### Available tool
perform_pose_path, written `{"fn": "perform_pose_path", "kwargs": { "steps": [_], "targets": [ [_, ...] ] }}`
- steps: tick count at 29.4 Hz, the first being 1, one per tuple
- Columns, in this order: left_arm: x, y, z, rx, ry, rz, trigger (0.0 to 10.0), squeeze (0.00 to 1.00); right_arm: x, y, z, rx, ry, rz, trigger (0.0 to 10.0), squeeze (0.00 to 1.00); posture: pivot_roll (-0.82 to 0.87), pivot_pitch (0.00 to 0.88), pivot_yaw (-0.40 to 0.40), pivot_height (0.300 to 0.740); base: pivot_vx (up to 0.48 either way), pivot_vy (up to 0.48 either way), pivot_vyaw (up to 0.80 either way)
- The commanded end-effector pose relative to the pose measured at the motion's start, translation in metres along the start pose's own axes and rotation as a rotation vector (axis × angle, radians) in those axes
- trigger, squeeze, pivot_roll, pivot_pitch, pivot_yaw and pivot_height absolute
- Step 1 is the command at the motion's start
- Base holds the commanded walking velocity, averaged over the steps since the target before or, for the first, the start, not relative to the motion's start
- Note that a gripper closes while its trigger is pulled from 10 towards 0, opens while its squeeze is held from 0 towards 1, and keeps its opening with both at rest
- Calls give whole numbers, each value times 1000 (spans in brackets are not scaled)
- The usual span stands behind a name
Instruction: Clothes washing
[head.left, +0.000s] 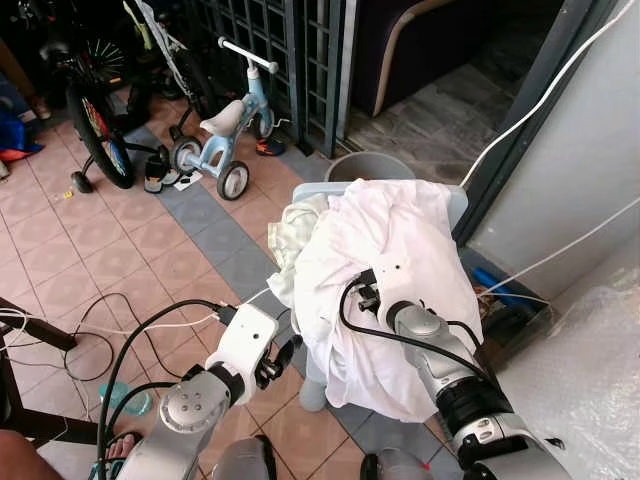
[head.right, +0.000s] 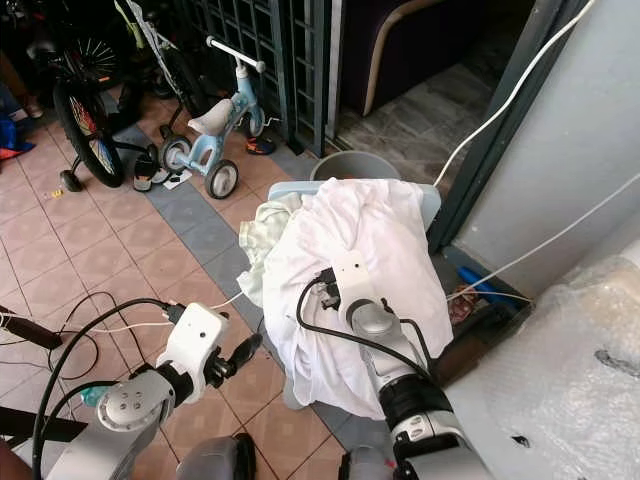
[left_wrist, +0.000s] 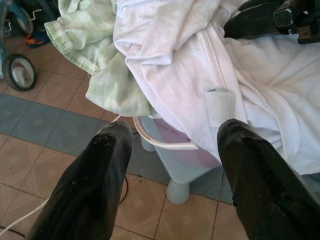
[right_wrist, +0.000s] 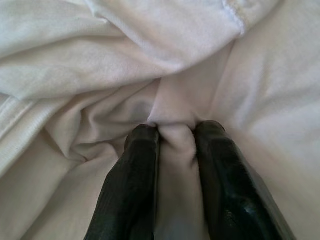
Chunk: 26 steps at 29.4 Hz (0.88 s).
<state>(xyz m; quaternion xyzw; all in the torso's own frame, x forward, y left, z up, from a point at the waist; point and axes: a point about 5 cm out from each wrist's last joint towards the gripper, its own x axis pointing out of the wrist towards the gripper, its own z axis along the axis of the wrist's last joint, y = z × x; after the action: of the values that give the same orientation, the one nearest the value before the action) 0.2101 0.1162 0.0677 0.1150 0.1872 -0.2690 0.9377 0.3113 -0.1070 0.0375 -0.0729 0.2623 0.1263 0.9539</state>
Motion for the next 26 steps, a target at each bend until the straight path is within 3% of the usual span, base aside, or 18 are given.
{"fn": "perform_pose_path", "kwargs": {
  "steps": [1,11,20,22,23,24,26],
  "targets": [
    [0,1,-3,6,15,7,10000,0,0,3,-17,36,80,17,0,0,88,113,15,740,0,0,0],
    [11,4,0,16,-11,32,10000,0,0,-2,-10,238,33,15,0,0,67,62,6,740,0,0,0],
    [20,2,-1,24,-14,21,10000,0,-1,-12,6,311,-44,2,0,0,41,31,5,740,0,0,0],
    [23,3,1,24,-24,26,10000,0,-4,-17,18,363,-123,8,0,0,38,28,1,740,0,0,0],
    [25,4,3,26,-40,38,10000,0,-10,-24,33,397,-239,9,0,0,35,23,0,740,0,0,0],
    [25,4,3,26,-43,40,10000,0,-11,-25,37,401,-264,9,0,0,35,23,0,740,0,0,0],
    [25,9,8,20,-75,76,10000,0,-25,-38,60,408,-422,-7,0,0,28,14,4,740,0,0,0]
  ]
}}
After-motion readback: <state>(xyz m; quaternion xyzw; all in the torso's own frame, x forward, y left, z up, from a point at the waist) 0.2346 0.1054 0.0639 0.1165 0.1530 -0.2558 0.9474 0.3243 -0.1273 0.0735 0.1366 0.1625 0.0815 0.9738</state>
